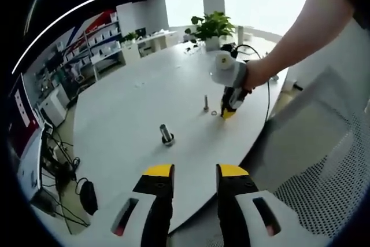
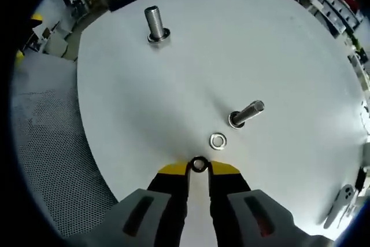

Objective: Place the washer onto the threaded stud by aligning its center hole with the stud, sliding it down to the base, and recovering from edge contact or off-axis alignment until the washer reaches the visible bottom stop.

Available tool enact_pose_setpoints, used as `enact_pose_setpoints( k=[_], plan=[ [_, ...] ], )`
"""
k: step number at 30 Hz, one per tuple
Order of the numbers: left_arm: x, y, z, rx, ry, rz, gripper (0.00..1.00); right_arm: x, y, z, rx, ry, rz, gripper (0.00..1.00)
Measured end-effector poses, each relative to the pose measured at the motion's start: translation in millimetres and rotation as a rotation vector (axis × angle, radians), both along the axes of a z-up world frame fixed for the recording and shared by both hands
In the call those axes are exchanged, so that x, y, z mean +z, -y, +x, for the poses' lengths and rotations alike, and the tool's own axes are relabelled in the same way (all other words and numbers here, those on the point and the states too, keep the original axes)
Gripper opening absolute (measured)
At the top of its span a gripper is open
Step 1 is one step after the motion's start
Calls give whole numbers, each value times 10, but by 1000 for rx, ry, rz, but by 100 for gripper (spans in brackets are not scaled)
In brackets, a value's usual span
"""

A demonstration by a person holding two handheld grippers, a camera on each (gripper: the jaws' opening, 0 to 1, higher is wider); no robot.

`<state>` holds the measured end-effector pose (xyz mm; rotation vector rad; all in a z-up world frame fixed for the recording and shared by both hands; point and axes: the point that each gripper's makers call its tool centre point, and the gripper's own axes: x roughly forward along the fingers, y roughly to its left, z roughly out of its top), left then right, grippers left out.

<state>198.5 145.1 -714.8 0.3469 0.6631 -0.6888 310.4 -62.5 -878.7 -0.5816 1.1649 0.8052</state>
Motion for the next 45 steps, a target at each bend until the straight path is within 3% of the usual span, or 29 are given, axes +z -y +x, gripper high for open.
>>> enact_pose_setpoints(
  k=[7,12,25,33,39,45],
  plan=[
    [-7,-11,10,9,-4,-4,29,14,13,-23,-2,-16,-16,14],
    [3,-23,27,21,0,-12,29,210,-12,125,-129,-8,105,14],
    [11,-53,49,35,11,-4,30,652,-56,390,-58,115,130,14],
    [2,-56,40,32,13,7,30,791,-143,461,-17,156,137,14],
    [-6,-73,38,39,13,17,30,727,-161,507,20,160,108,14],
    [-21,-78,37,38,9,25,30,667,-122,559,-15,141,113,14]
  ],
)
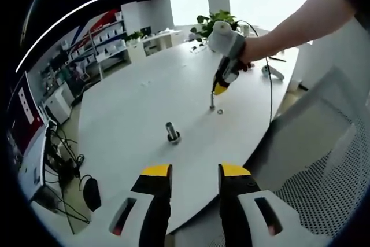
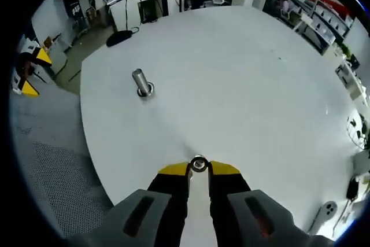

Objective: Place the washer onto the threaded stud by aligning its center hole with the stud, sliding it down to the base, and recovering from edge contact or off-axis alignment until the washer reaches the visible bottom stop.

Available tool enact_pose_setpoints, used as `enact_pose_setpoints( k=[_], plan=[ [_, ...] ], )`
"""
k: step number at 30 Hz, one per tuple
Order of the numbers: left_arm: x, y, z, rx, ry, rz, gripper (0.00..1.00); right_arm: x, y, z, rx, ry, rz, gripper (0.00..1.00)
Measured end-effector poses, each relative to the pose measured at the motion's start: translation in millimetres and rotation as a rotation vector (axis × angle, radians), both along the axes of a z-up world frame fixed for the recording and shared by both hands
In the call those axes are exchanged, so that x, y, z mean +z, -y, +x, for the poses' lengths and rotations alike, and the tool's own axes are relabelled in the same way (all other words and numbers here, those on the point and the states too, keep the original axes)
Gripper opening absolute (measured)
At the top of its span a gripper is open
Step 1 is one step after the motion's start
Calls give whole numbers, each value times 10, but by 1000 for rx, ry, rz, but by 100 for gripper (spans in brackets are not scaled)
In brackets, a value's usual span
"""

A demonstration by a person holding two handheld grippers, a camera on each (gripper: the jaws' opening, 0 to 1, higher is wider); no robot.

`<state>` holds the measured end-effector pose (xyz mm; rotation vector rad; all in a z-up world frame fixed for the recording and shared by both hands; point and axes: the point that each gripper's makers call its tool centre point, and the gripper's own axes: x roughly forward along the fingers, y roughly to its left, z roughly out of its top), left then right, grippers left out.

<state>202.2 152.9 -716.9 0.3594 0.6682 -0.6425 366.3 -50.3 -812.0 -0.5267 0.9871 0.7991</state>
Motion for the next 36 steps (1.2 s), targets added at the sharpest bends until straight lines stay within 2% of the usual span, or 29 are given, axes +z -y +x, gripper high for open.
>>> enact_pose_setpoints(
  k=[10,27,36],
  plan=[
    [-17,-20,2,8,-5,10,30,-66,-52,31,3,-11,0,14],
    [-69,-57,2,18,-21,35,30,-440,-53,40,0,-67,-17,14],
    [-91,-78,0,25,-30,46,30,-551,-75,28,22,-59,-43,14]
  ],
)
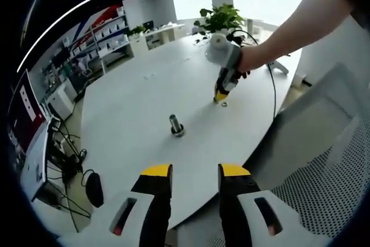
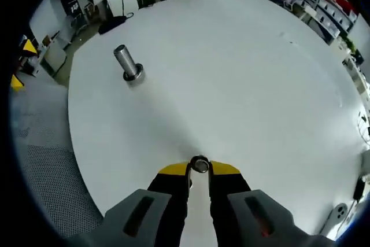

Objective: Place the washer onto the threaded stud by aligning its center hole with the stud, sliding it down to the base, and recovering from edge contact or off-axis alignment until the washer reaches the visible bottom stop.

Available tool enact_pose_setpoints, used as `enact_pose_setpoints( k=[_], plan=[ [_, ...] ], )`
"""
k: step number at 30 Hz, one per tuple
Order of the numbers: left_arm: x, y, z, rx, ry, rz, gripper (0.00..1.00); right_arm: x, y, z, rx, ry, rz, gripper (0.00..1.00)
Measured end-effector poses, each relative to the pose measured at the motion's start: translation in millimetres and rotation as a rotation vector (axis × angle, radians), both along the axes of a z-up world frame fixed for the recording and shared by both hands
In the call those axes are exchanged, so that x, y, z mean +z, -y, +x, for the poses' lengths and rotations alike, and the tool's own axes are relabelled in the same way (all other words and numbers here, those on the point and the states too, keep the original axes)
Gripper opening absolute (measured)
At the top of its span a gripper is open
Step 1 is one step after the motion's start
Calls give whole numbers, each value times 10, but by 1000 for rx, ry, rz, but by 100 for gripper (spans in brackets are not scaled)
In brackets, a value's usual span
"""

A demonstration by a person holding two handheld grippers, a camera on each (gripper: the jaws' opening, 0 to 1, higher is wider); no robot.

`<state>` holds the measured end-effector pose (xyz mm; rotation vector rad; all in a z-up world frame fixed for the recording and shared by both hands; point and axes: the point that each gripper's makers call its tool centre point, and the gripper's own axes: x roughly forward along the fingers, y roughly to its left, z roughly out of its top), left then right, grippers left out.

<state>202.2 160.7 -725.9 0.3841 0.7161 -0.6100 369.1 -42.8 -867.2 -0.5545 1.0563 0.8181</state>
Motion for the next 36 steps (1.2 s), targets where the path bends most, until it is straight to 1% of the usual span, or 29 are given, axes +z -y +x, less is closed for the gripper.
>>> enact_pose_setpoints(
  k=[2,3,4,6,10,15,18,21,24,28,31,36],
  plan=[
    [-8,-4,2,0,-1,4,30,12,3,22,-13,3,9,15],
    [-8,-8,4,2,-1,6,30,18,-16,22,-38,-6,33,15],
    [-7,-12,6,5,-2,5,30,12,-16,26,-42,-9,38,15],
    [4,-6,8,7,0,-4,30,12,-16,32,-31,-3,30,15],
    [-25,-13,1,2,-9,12,30,6,-30,62,-32,0,41,15],
    [-22,-11,1,4,-9,9,30,10,-48,51,-25,1,48,16],
    [-37,-9,-6,0,-15,14,30,12,-19,40,-15,4,44,18],
    [-50,-1,-14,-5,-20,19,30,38,29,42,-35,9,67,20],
    [-51,-8,-10,-1,-20,18,30,53,55,2,-50,4,80,21],
    [-60,-8,-20,-2,-25,22,30,59,35,-91,-44,2,88,22],
    [-65,-9,-21,-3,-27,26,30,9,28,-154,-41,-16,86,22],
    [-70,-20,-18,1,-28,25,30,-36,-5,-195,-32,-24,83,22]
  ],
)
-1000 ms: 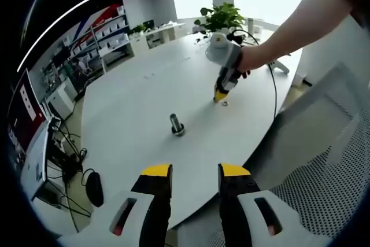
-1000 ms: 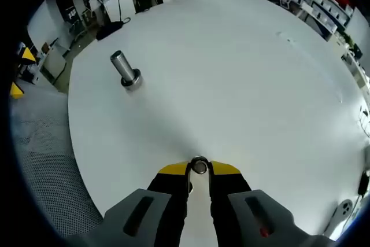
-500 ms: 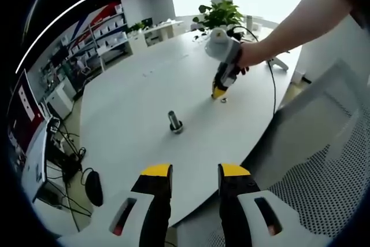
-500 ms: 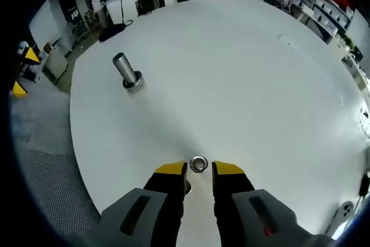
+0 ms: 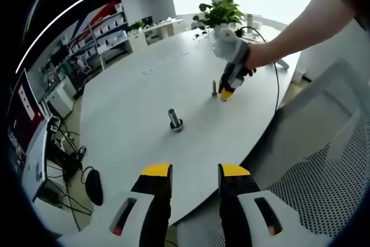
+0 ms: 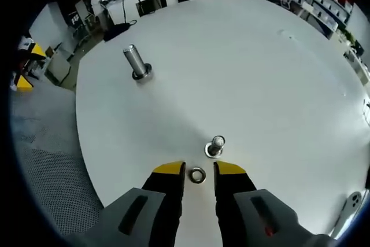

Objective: Place the washer onto the threaded stud by aligning its center hole with the stud, sliding it down to the base, and recovering from edge contact or off-axis alignment until the washer reaches the visible bottom stop.

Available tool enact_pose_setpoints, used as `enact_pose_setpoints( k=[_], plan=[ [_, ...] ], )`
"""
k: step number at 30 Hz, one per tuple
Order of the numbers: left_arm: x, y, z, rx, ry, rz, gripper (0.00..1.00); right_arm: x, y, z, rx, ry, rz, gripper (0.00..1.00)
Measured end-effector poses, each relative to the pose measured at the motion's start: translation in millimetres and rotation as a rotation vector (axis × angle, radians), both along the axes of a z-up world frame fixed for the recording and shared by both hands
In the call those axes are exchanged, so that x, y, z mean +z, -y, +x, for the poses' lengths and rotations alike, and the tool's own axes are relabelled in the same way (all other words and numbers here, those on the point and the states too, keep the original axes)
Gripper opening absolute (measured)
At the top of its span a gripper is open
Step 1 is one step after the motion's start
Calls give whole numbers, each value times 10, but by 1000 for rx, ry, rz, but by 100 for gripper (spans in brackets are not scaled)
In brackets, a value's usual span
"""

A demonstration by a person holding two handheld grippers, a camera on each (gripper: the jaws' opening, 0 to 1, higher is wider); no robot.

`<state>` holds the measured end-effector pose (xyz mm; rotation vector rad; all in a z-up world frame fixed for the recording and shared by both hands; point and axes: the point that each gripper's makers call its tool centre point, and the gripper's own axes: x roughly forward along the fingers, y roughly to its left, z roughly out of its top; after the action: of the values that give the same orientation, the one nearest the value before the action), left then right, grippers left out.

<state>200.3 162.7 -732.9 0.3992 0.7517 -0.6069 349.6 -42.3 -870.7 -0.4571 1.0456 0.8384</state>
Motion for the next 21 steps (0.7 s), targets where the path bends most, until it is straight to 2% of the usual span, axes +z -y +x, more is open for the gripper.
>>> enact_pose_setpoints(
  k=[8,13,21],
  plan=[
    [-17,-4,-8,-3,-6,8,30,-55,31,-69,19,-8,-25,22],
    [-33,2,-18,-9,-12,13,29,-46,40,-73,-17,-7,6,21],
    [-54,-7,-24,-8,-23,20,29,-75,94,-111,39,45,-16,16]
  ],
)
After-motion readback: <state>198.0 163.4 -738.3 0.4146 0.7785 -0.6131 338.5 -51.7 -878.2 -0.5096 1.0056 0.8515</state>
